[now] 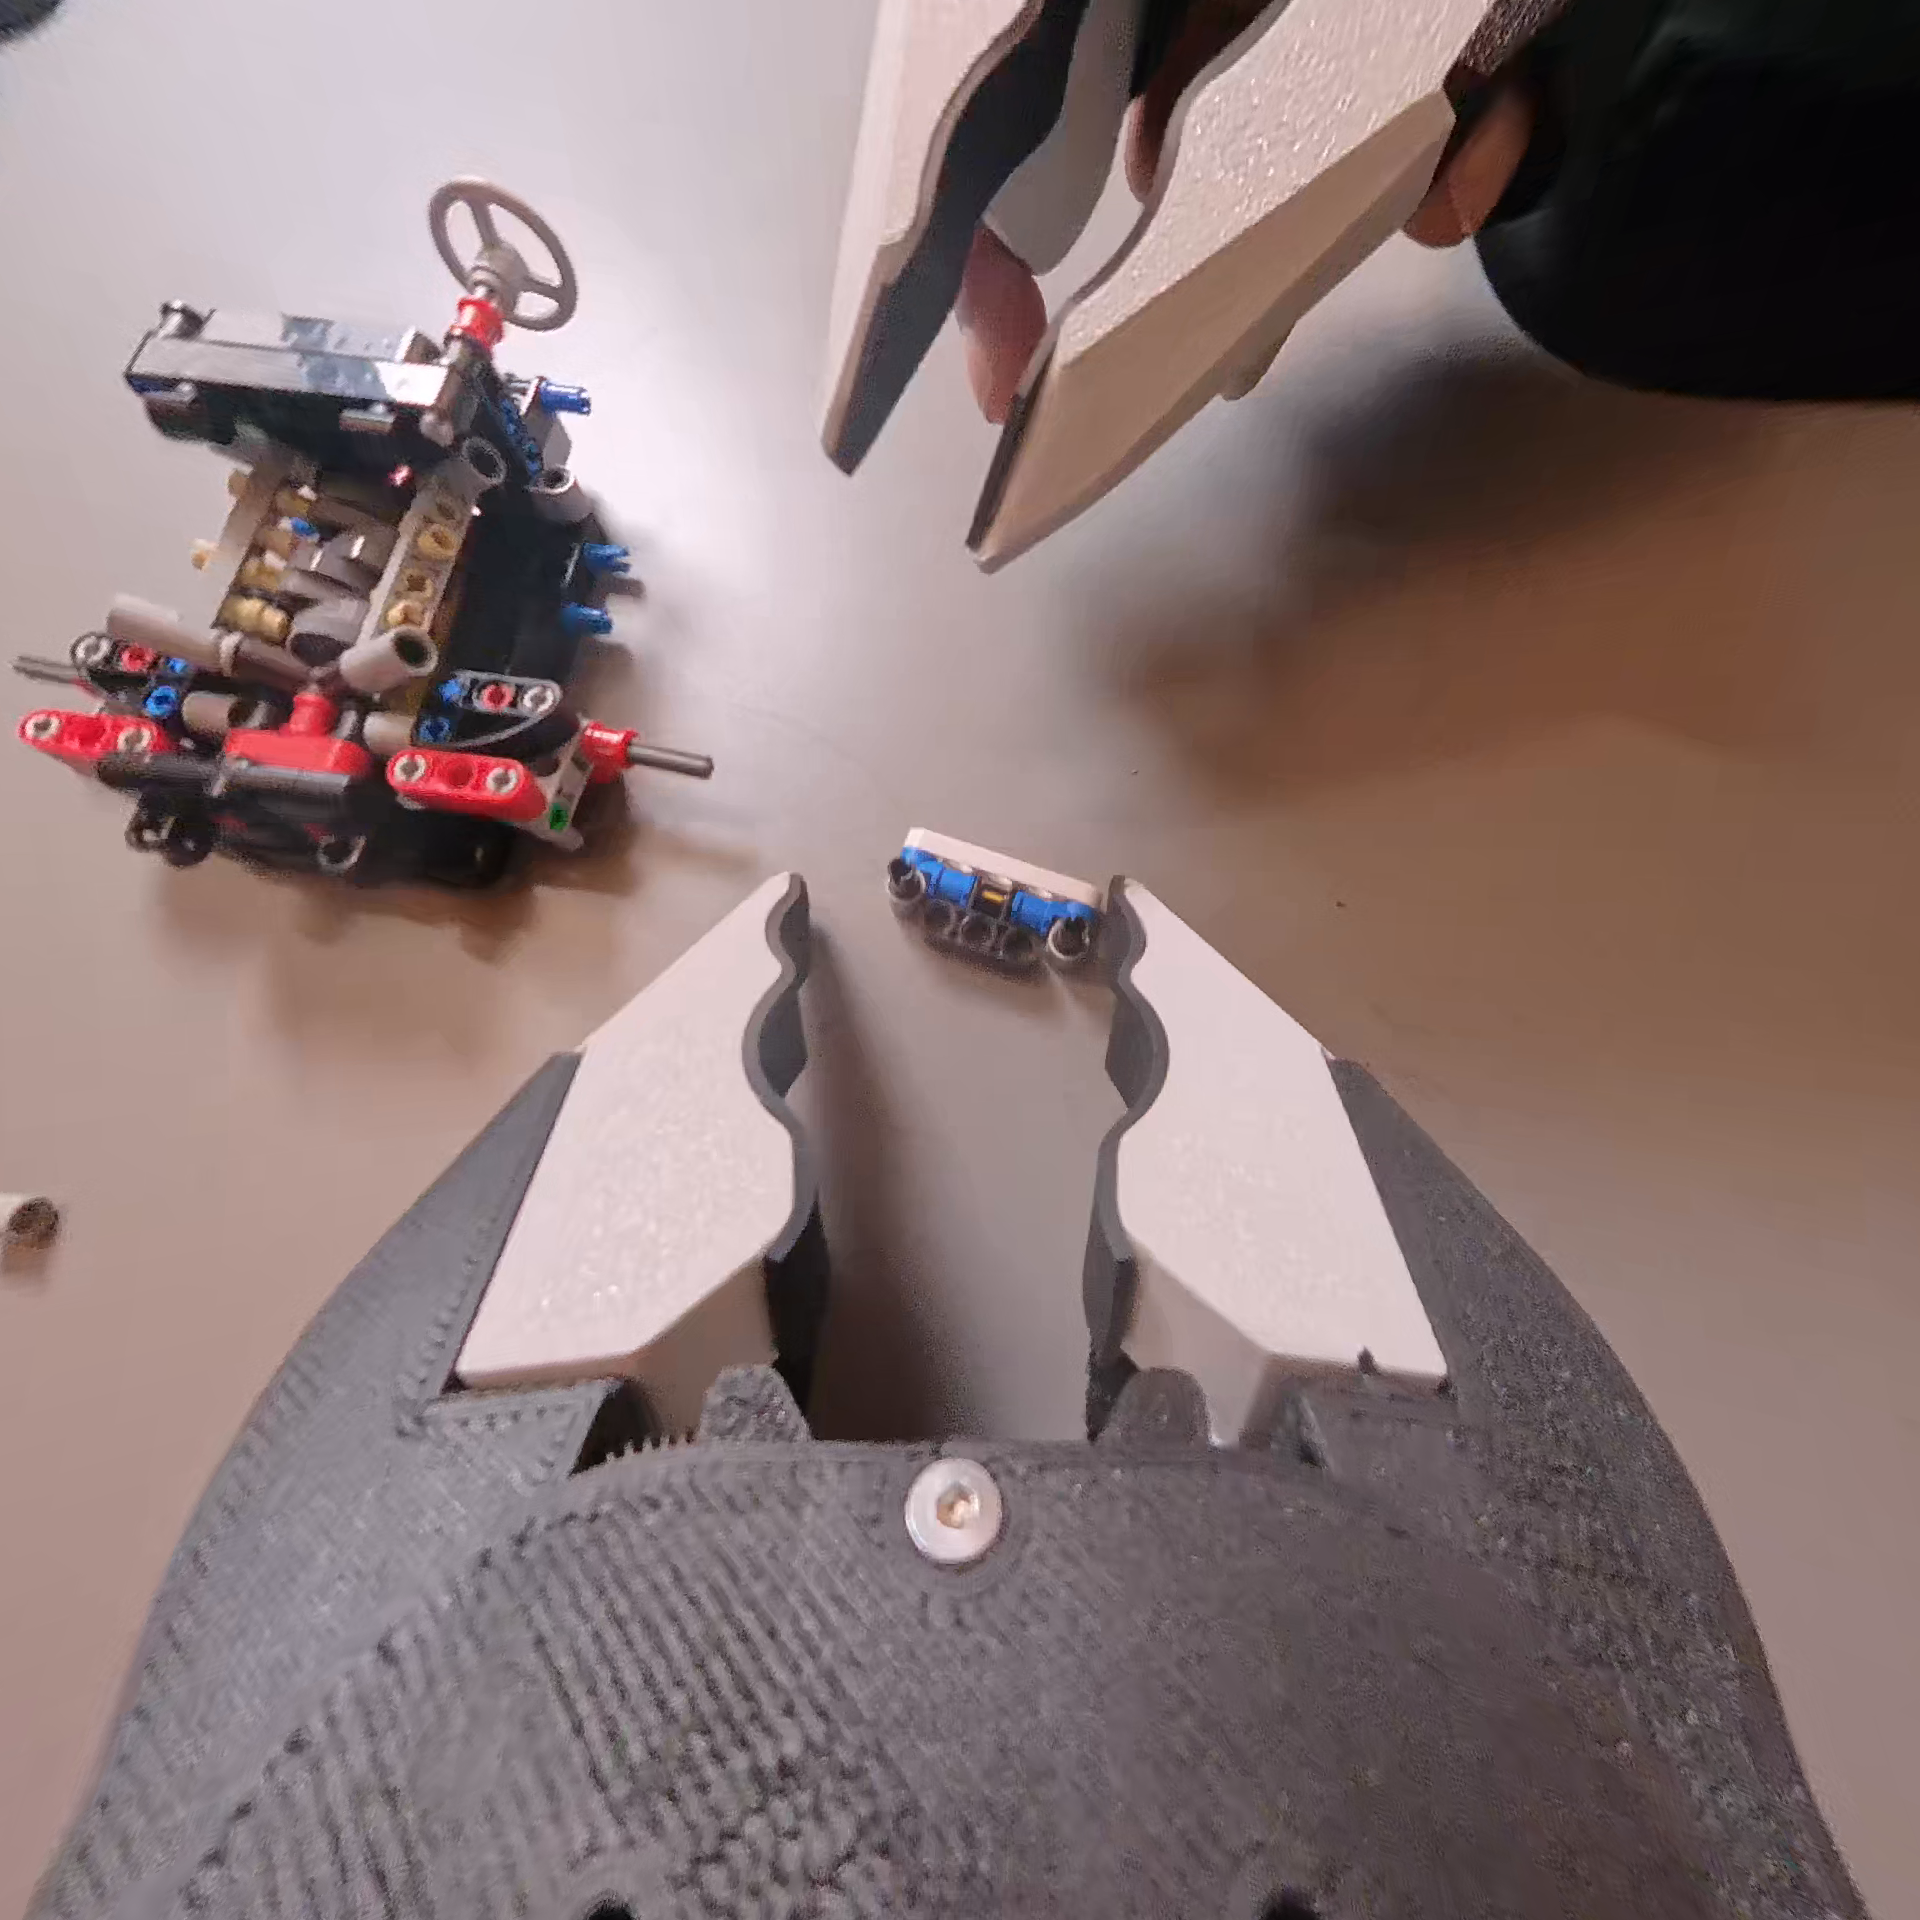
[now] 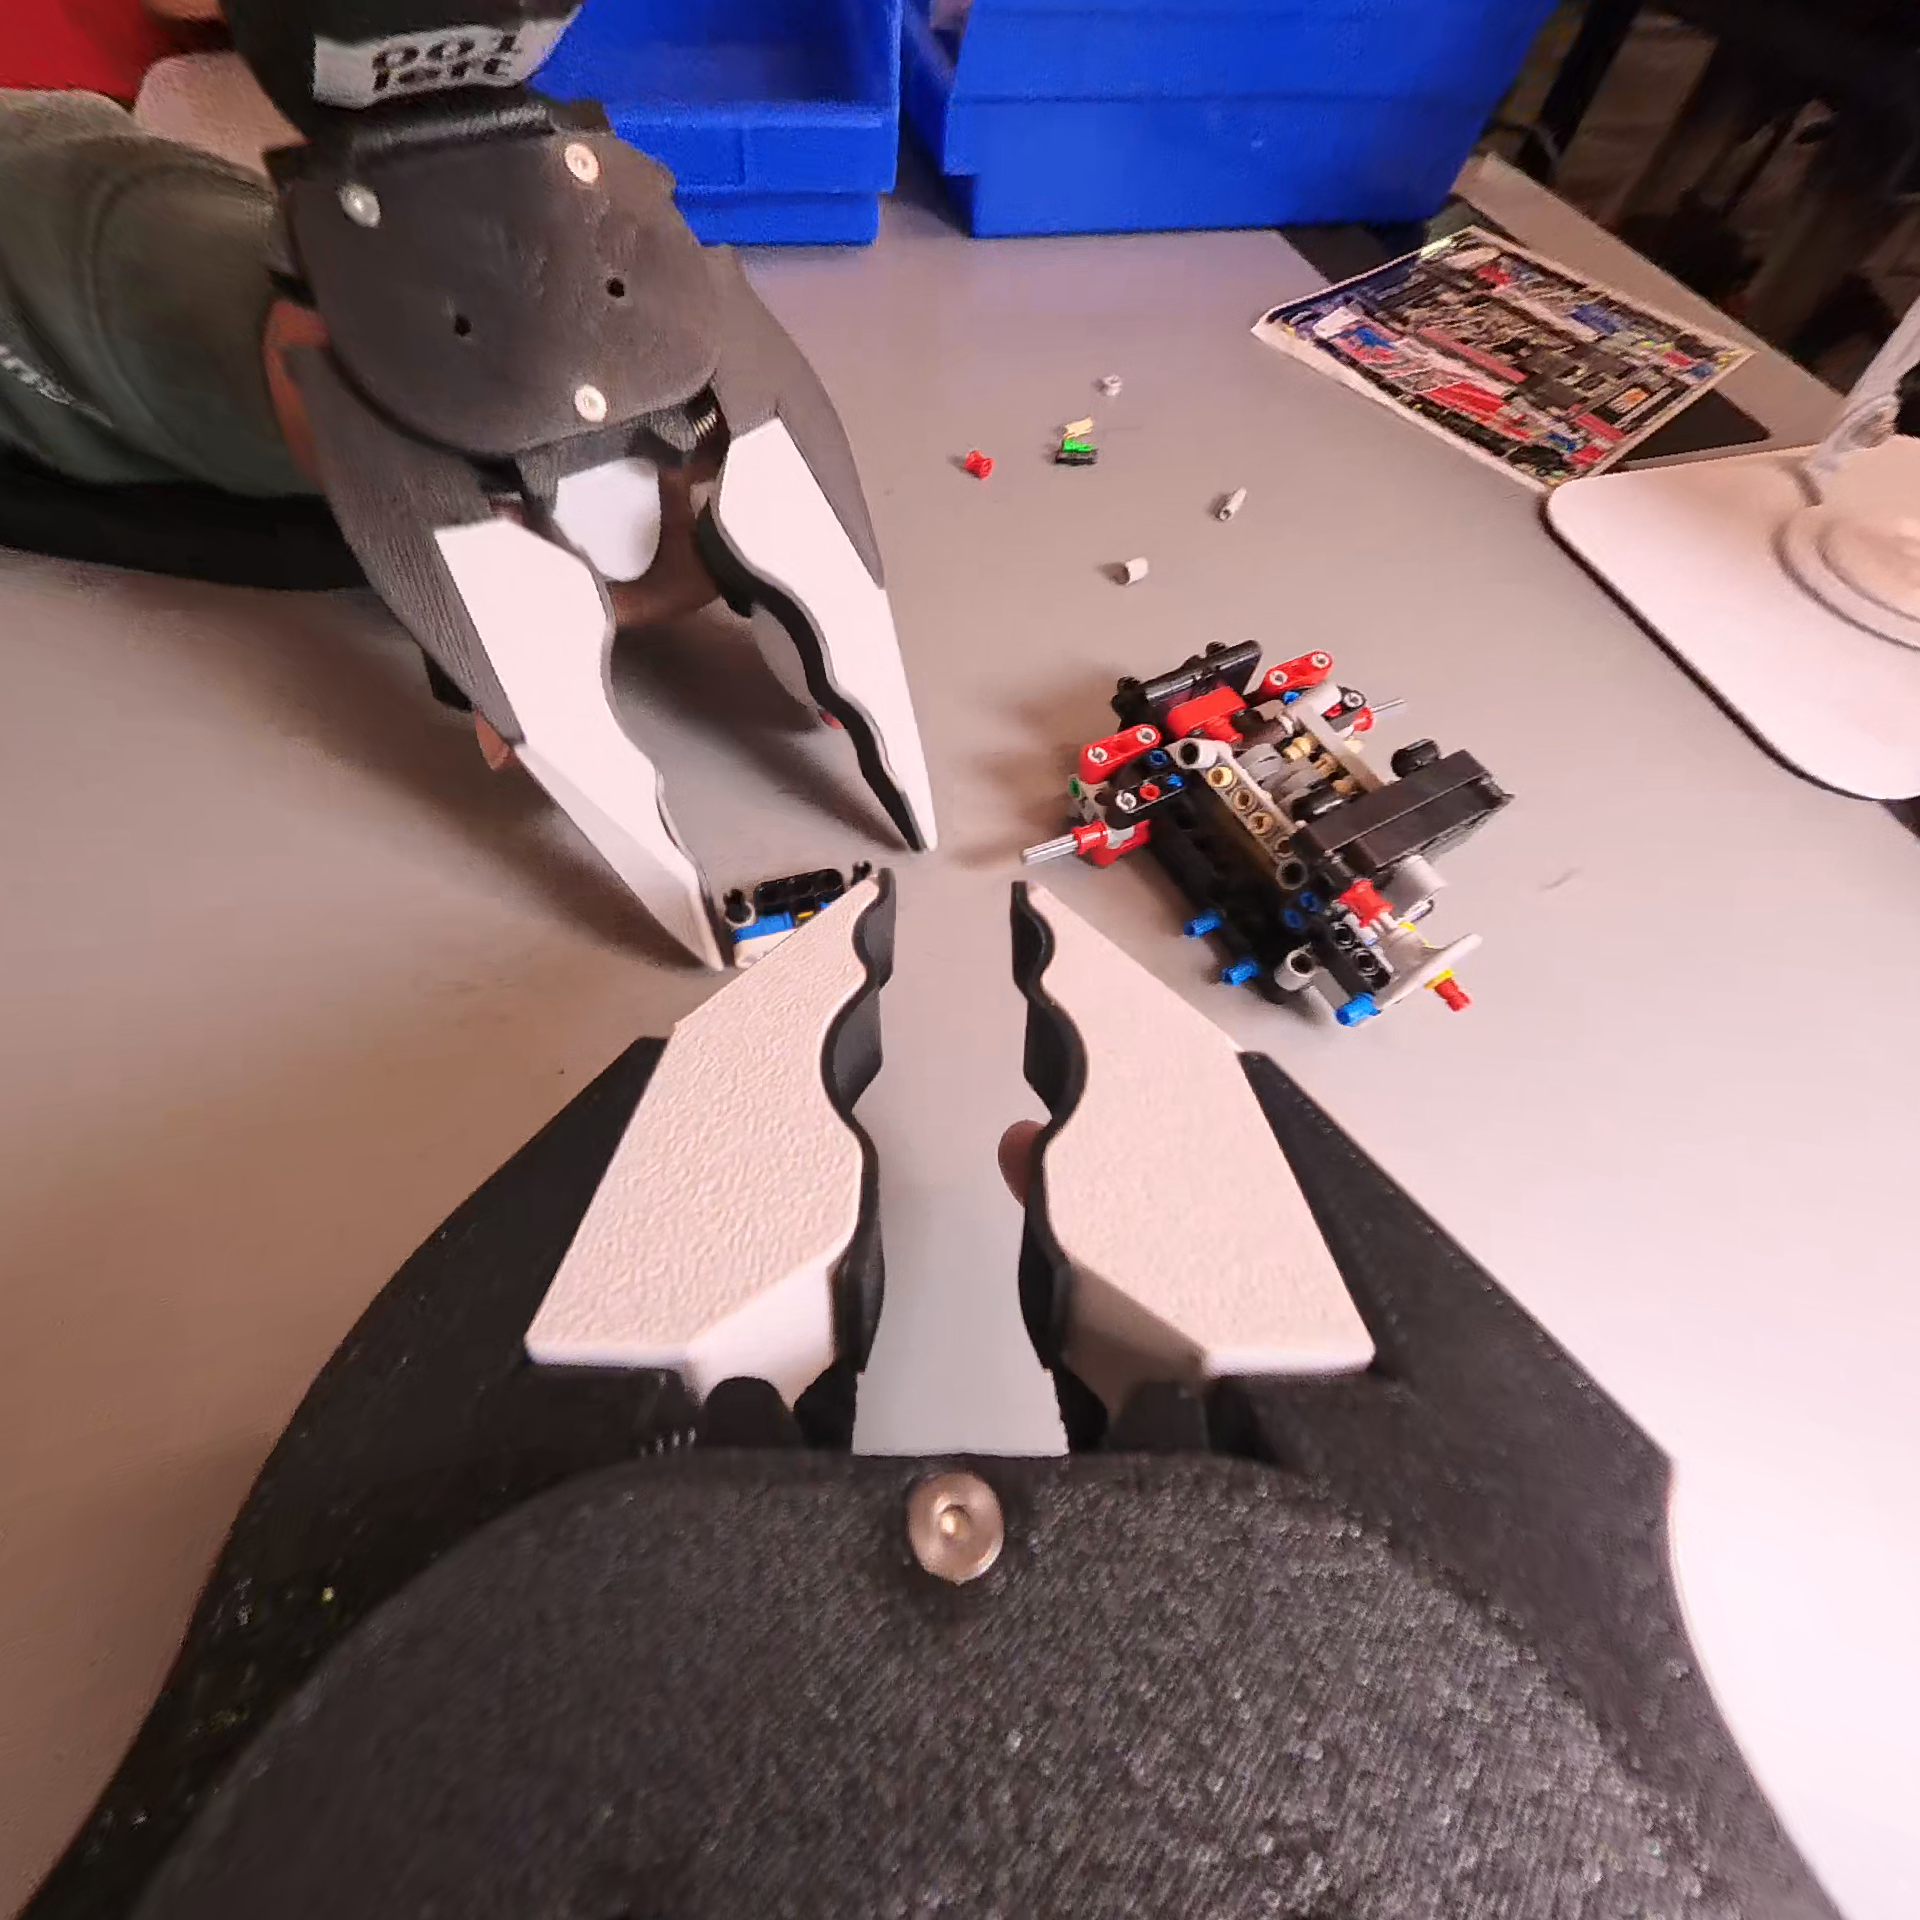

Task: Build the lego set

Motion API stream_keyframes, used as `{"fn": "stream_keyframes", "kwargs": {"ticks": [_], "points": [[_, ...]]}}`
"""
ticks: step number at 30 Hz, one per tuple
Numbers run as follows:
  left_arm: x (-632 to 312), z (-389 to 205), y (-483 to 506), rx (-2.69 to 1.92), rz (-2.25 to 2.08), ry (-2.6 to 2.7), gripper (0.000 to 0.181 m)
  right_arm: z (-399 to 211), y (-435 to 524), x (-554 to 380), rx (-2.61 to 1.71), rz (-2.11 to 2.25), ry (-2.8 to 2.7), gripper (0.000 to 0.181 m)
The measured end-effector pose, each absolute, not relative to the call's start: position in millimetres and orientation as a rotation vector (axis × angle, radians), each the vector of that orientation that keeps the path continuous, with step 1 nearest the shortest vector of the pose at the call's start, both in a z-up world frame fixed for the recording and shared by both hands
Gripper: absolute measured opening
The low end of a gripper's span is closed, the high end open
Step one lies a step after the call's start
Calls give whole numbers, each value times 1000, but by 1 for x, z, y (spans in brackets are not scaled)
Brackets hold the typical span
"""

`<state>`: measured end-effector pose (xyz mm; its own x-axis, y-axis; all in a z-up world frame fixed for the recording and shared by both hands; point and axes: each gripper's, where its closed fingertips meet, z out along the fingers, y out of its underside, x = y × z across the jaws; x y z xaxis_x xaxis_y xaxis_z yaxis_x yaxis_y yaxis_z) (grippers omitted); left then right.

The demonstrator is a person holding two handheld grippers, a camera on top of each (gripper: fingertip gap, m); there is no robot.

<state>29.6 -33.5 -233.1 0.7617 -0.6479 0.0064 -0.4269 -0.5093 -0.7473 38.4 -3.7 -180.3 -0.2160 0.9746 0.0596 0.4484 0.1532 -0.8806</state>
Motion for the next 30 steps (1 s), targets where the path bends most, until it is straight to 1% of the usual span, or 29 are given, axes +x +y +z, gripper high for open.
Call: {"fn": "stream_keyframes", "kwargs": {"ticks": [2, 3, 8, 12, 15, 18, 22, 26, 30], "points": [[35, -235, -32, -2184, -368, 870, 42, -181, -2, 38, -1356, 981, -1758, 21], [39, -235, -33, -2175, -396, 918, 40, -181, -1, 38, -1351, 972, -1757, 21], [41, -234, -55, -2046, -577, 1216, 40, -181, 3, 38, -1356, 985, -1740, 21], [24, -234, -65, -2024, -660, 1274, 41, -184, 9, 39, -1374, 994, -1725, 21], [5, -235, -59, -2051, -592, 1230, 45, -188, 12, 38, -1388, 991, -1715, 21], [-11, -230, -54, -2052, -552, 1133, 45, -190, 17, 37, -1397, 974, -1699, 21], [-34, -222, -44, -2061, -452, 997, 41, -191, 29, 37, -1410, 940, -1655, 21], [-42, -213, -44, -2068, -461, 902, 33, -191, 43, 38, -1419, 896, -1614, 20], [-33, -216, -50, -2066, -503, 943, 38, -195, 47, 38, -1392, 832, -1631, 20]]}}
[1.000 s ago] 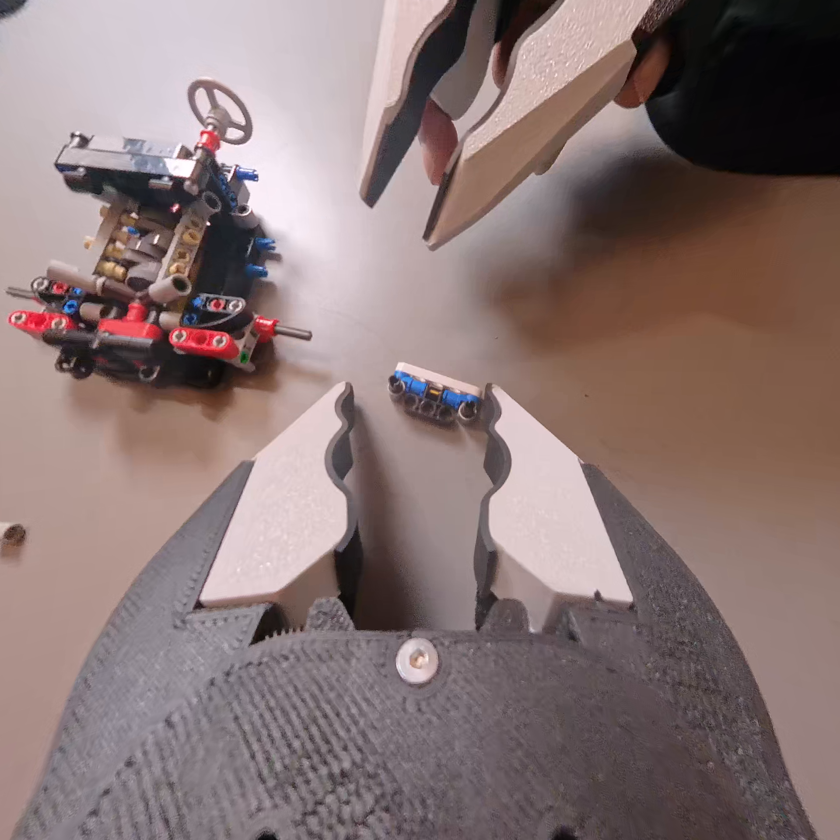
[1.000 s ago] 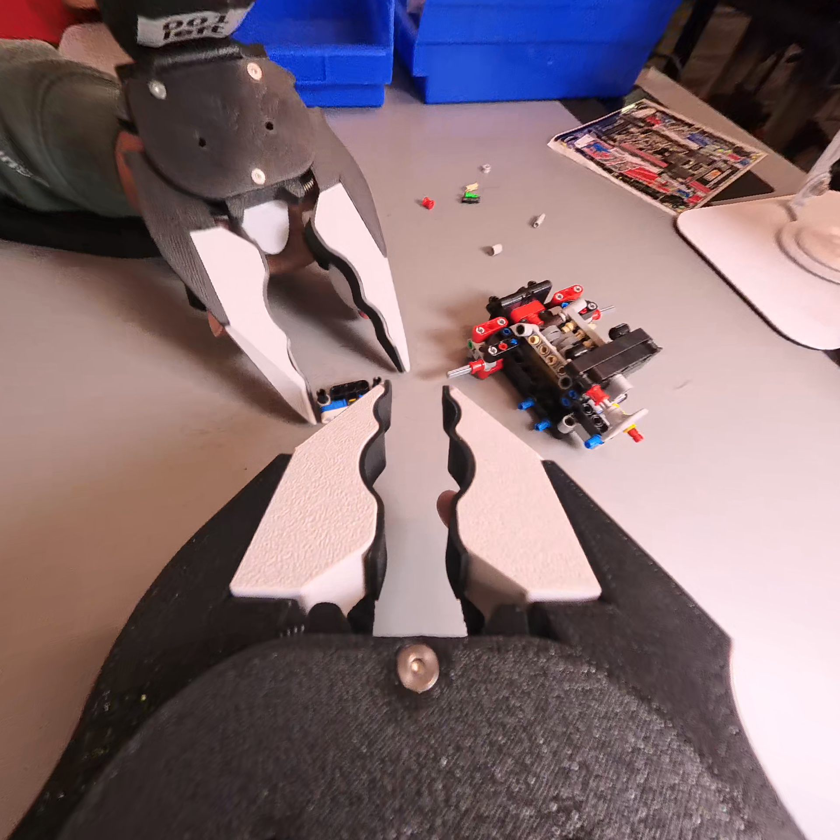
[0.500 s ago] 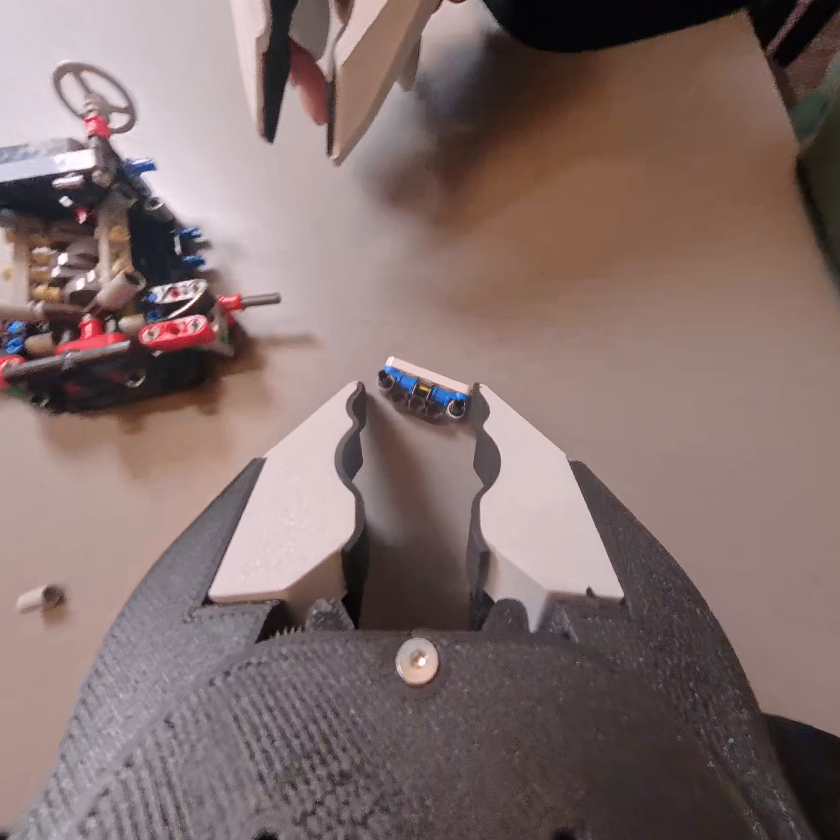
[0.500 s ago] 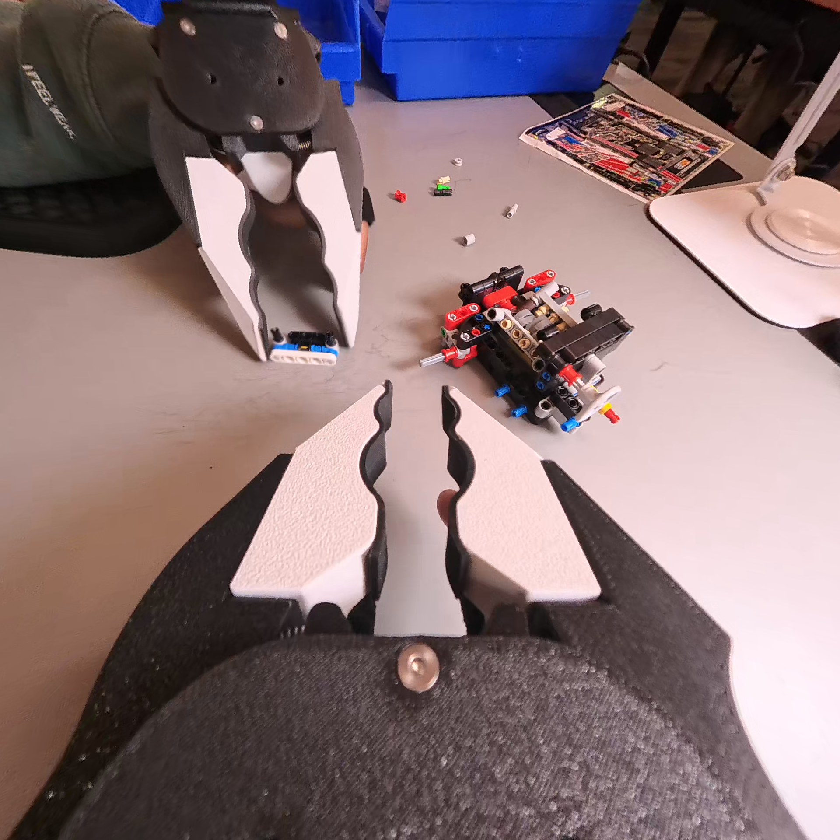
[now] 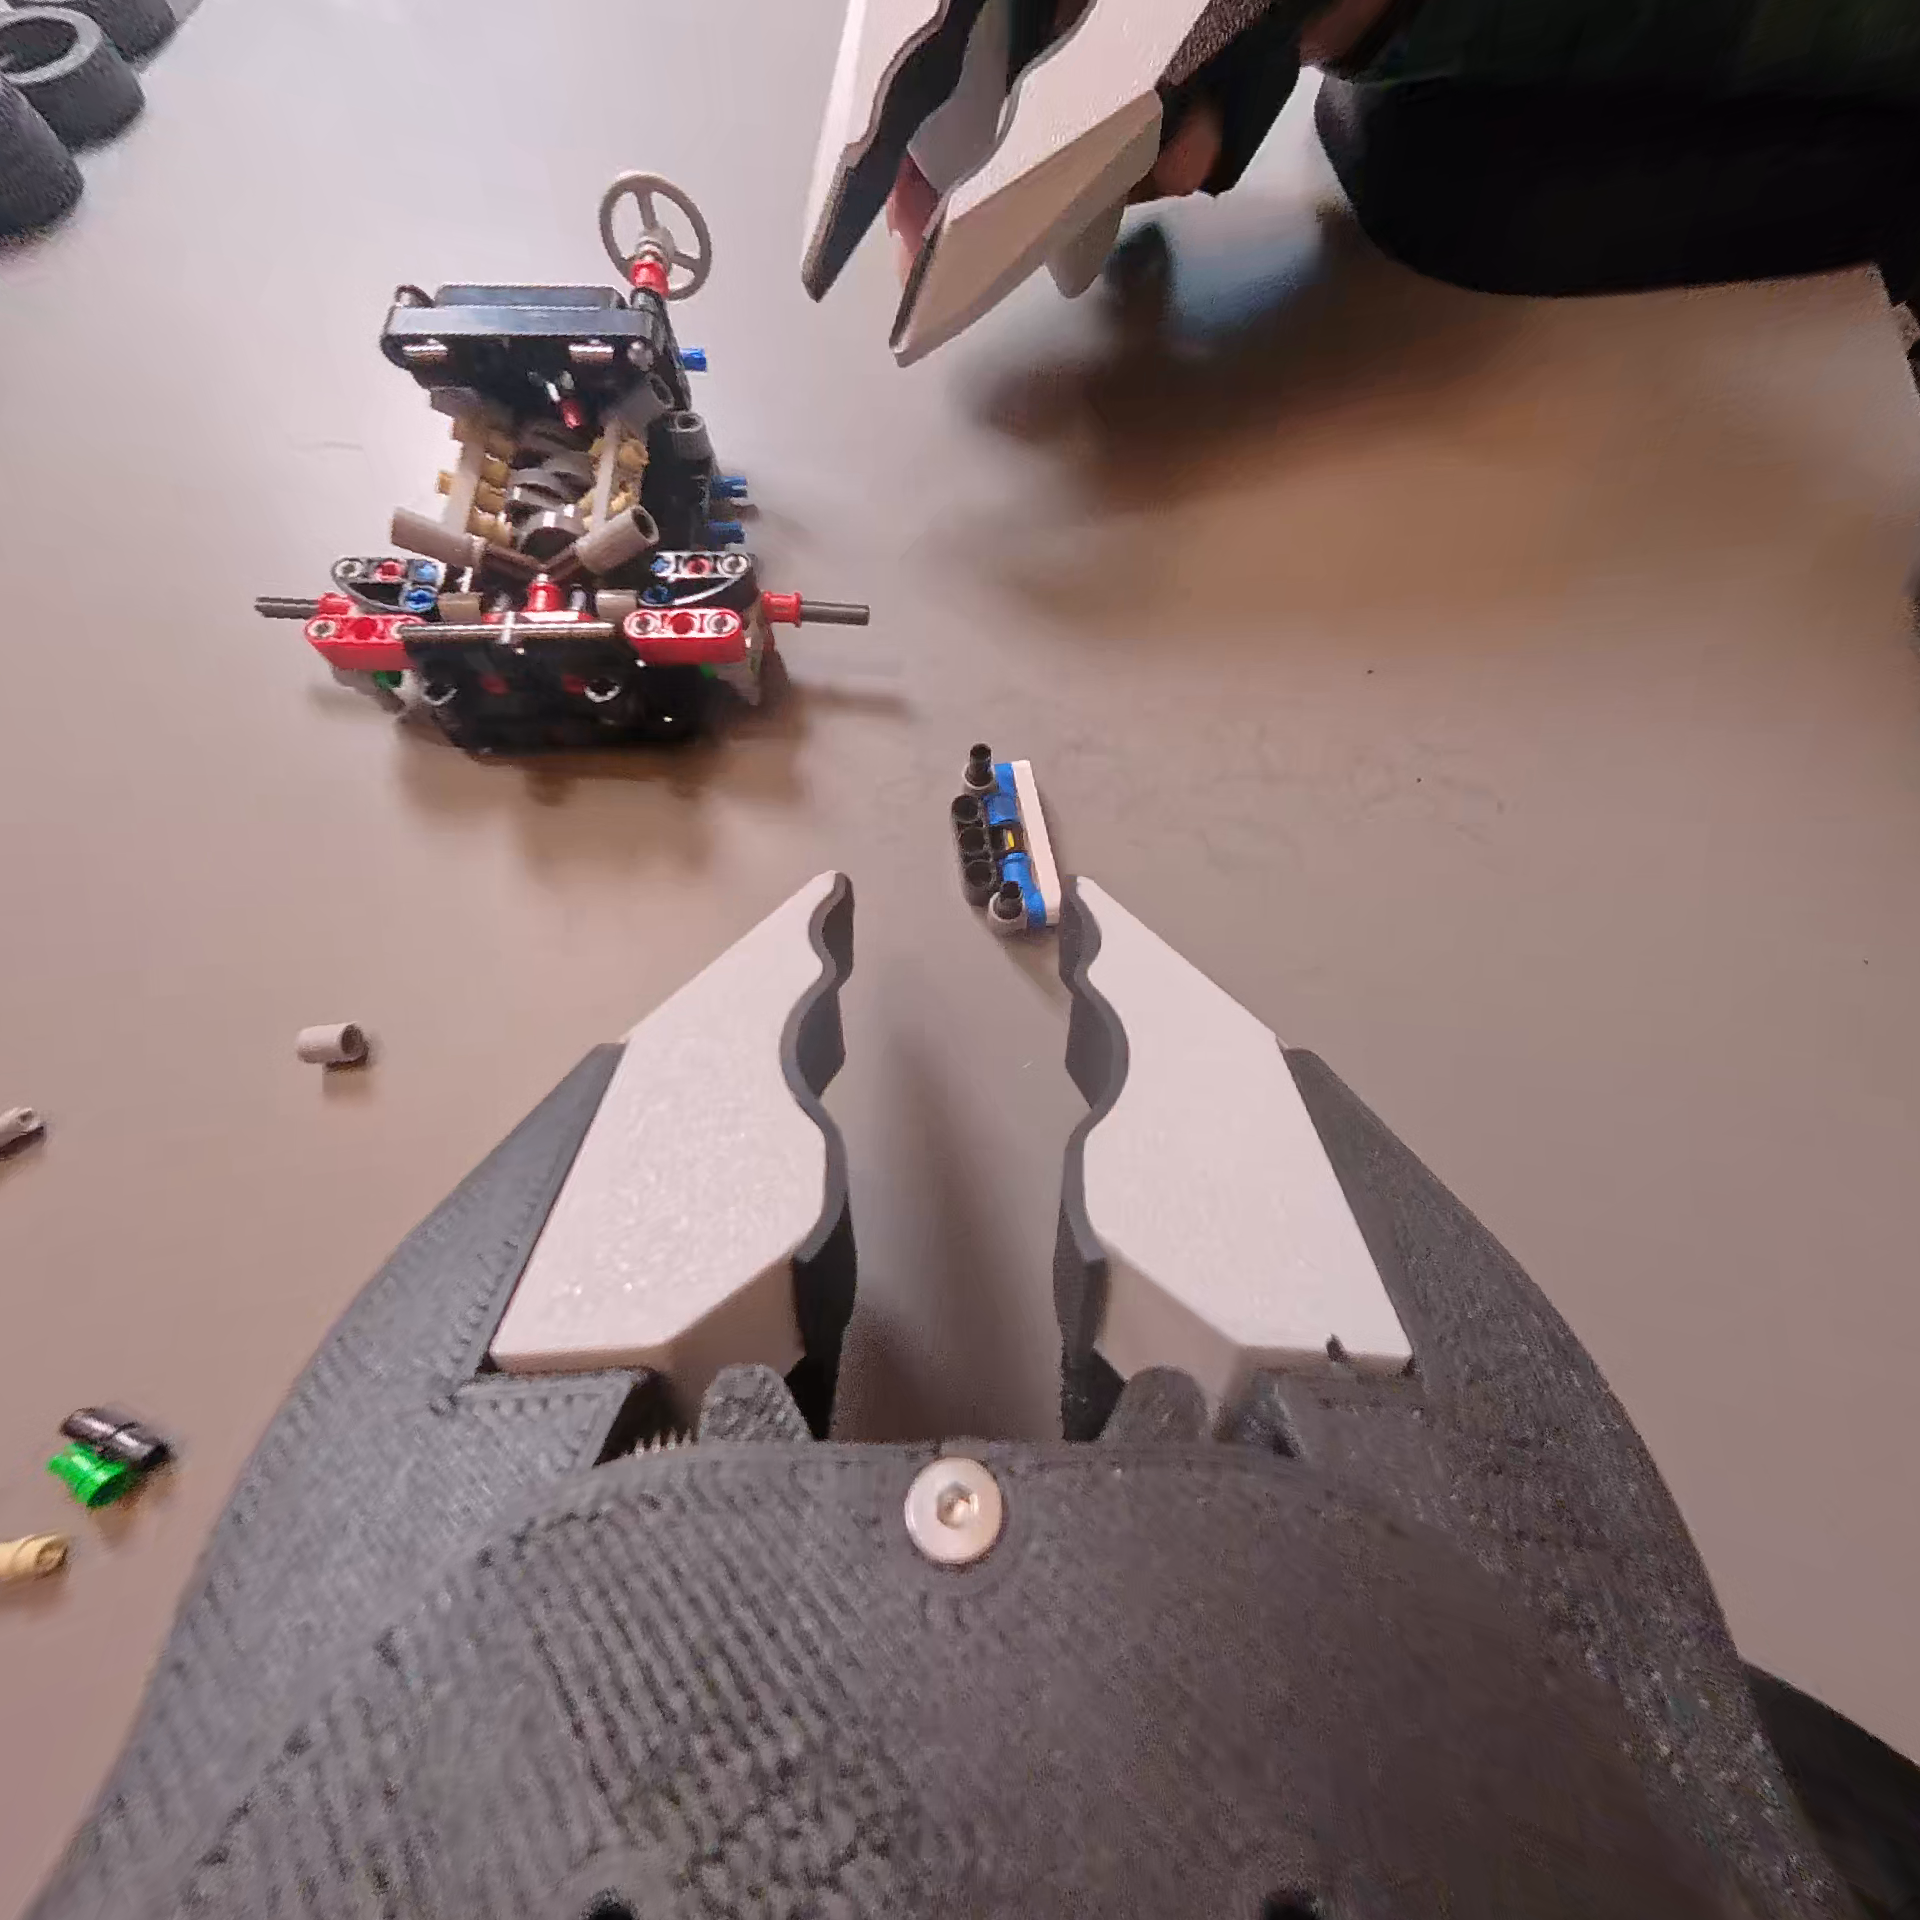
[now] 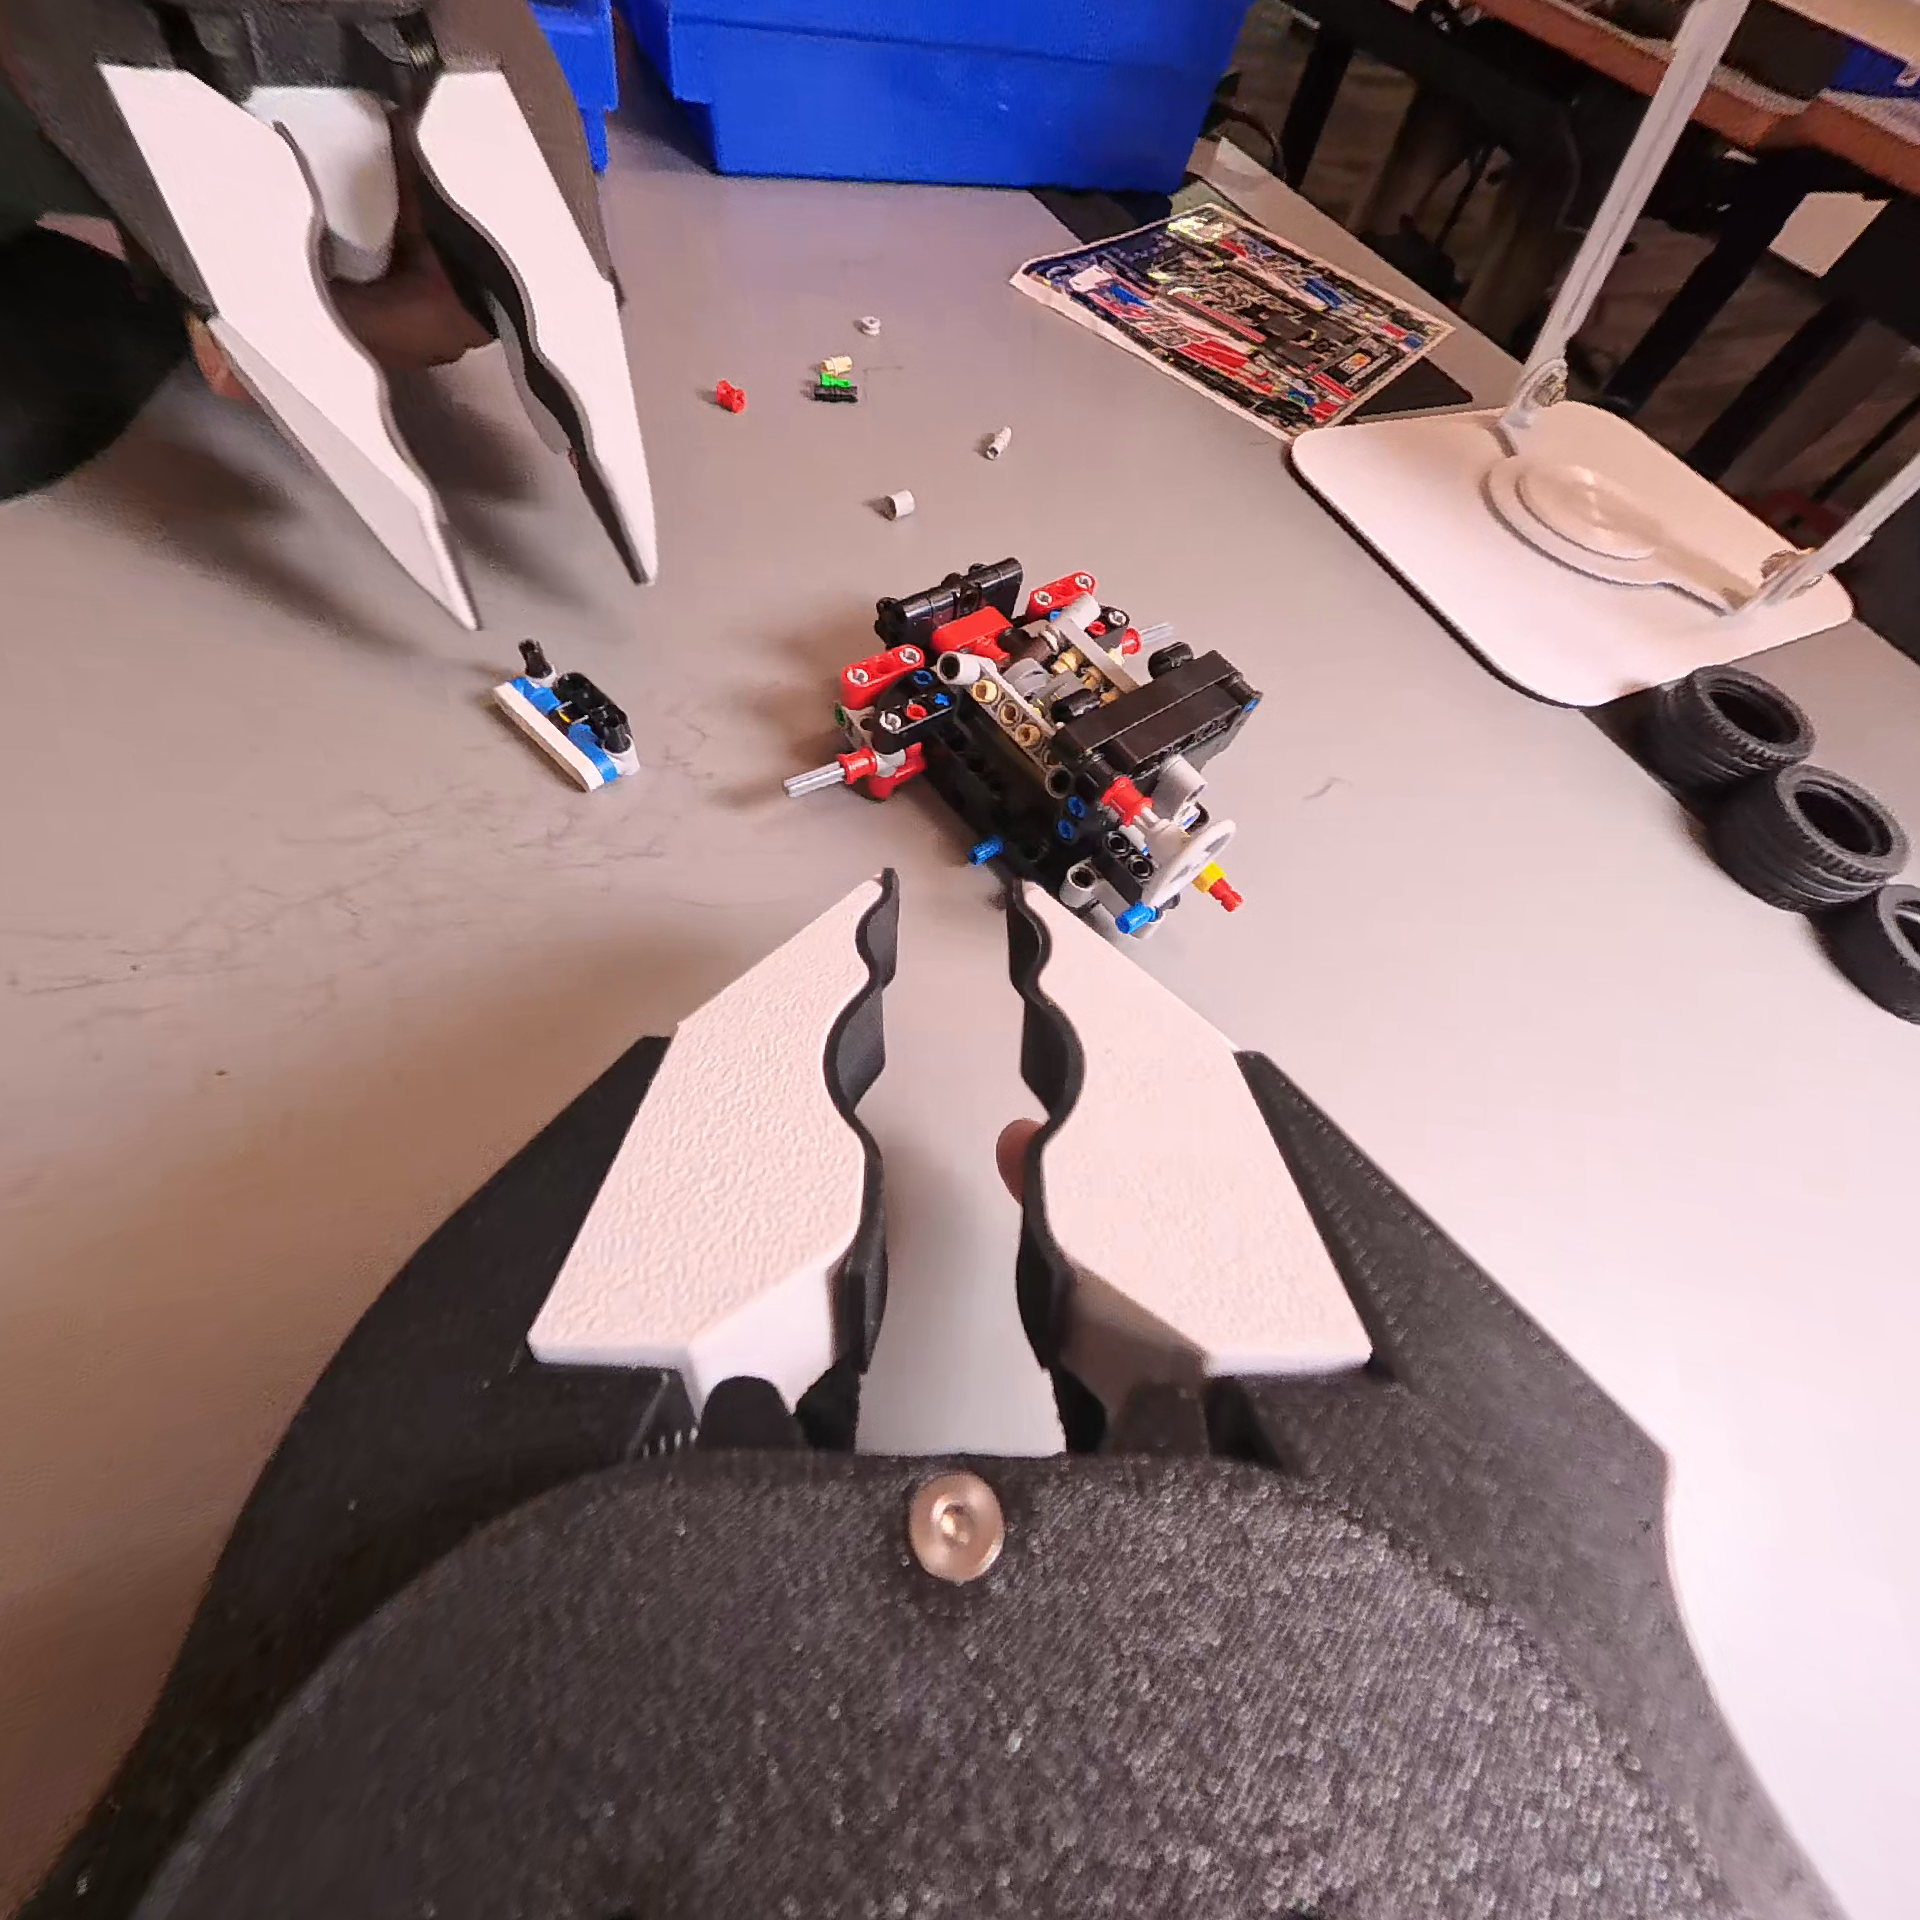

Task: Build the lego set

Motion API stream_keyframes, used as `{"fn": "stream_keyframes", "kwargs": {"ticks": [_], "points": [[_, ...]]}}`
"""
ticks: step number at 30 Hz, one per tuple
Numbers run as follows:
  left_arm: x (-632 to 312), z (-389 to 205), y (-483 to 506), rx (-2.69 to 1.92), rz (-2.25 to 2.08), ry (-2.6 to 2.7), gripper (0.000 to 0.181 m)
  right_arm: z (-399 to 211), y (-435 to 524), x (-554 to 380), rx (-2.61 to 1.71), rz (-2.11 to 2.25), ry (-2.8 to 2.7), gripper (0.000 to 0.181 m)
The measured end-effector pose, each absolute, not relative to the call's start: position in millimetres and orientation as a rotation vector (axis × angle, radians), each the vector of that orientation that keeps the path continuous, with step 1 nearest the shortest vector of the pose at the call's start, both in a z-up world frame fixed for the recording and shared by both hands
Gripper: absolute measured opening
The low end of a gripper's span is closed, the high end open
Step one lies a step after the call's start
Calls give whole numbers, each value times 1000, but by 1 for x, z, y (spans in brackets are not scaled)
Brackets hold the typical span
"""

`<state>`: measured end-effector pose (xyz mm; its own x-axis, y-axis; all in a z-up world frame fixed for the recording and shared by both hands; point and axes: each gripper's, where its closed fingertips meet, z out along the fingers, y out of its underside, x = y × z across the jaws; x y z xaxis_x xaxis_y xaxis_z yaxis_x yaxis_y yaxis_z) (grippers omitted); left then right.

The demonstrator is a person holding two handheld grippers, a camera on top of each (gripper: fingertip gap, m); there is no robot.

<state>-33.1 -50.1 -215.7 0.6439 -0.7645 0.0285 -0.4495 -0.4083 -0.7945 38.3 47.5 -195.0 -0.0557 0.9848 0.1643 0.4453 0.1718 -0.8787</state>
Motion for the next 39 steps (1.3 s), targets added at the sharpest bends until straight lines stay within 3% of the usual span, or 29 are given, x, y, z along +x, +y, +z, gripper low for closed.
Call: {"fn": "stream_keyframes", "kwargs": {"ticks": [4, 7, 10, 14, 20, 22, 23, 24, 27, 29, 32, 39], "points": [[-16, -226, -54, -2092, -529, 1000, 39, -200, 44, 35, -1361, 785, -1665, 20], [-13, -235, -52, -2121, -457, 1034, 21, -203, 43, 33, -1347, 758, -1686, 20], [-12, -234, -51, -2135, -490, 1005, 19, -203, 40, 31, -1326, 762, -1700, 19], [5, -210, -60, -2144, -974, 761, 19, -185, -2, 28, -1081, 895, -1765, 22], [21, -181, -67, -2053, -1479, 516, 19, -181, -54, 22, -772, 846, -1871, 44], [26, -177, -69, -2030, -1540, 500, 19, -180, -61, 20, -738, 853, -1868, 41], [29, -176, -71, -2026, -1557, 505, 19, -179, -64, 20, -704, 836, -1865, 30], [31, -177, -72, -2030, -1560, 511, 19, -176, -63, 19, -674, 796, -1847, 20], [30, -175, -69, -2015, -1547, 474, 20, -176, -62, 21, -707, 795, -1849, 18], [25, -174, -65, -2008, -1486, 459, 36, -178, -60, 22, -827, 880, -1853, 18], [17, -176, -59, -2000, -1251, 538, 41, -184, -50, 23, -1030, 982, -1847, 18], [16, -196, -52, -1990, -632, 865, 21, -209, -33, 20, -1355, 897, -1849, 17]]}}
